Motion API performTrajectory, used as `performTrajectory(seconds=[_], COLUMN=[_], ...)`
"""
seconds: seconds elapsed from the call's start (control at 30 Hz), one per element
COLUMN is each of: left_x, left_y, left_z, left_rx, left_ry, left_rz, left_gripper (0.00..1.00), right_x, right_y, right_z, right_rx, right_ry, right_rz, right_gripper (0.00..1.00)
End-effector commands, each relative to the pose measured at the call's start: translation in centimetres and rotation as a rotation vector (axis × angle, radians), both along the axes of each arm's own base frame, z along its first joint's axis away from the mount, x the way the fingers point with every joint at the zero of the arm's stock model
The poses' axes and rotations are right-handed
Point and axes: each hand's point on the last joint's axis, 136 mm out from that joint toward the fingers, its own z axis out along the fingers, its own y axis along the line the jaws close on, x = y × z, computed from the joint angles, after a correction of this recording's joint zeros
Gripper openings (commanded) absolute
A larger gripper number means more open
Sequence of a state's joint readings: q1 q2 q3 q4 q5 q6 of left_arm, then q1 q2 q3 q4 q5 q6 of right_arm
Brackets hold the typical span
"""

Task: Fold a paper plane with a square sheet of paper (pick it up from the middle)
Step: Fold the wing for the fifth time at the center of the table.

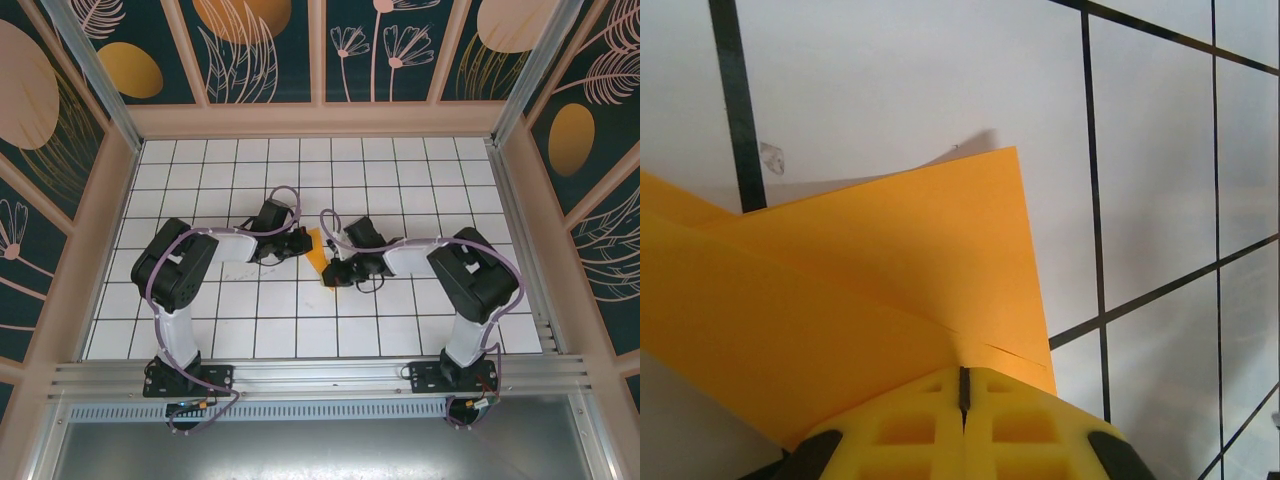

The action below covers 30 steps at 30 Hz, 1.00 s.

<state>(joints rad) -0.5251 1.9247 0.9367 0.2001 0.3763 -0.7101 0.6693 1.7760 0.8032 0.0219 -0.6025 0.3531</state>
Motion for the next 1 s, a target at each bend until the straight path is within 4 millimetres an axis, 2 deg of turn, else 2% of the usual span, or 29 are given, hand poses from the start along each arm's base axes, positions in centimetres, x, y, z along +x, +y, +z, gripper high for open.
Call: performTrajectory(seconds=[0.0, 0.67, 0.97], left_x=[-3.7, -3.6, -3.4], left_y=[6.9, 7.1, 6.8], left_z=[-9.0, -9.3, -9.1], left_rx=[0.333, 0.344, 0.332], left_ry=[0.202, 0.208, 0.203], left_rz=[0.135, 0.146, 0.138], left_gripper=[0.00, 0.00, 0.00], right_x=[-3.0, -7.5, -8.5], right_y=[-1.7, -5.6, -5.7], right_z=[-1.0, -4.5, -4.2], right_rx=[-0.048, -0.183, -0.204], right_ry=[0.085, 0.184, 0.168], right_rz=[0.031, -0.004, 0.011], right_gripper=[0.05, 0.04, 0.03])
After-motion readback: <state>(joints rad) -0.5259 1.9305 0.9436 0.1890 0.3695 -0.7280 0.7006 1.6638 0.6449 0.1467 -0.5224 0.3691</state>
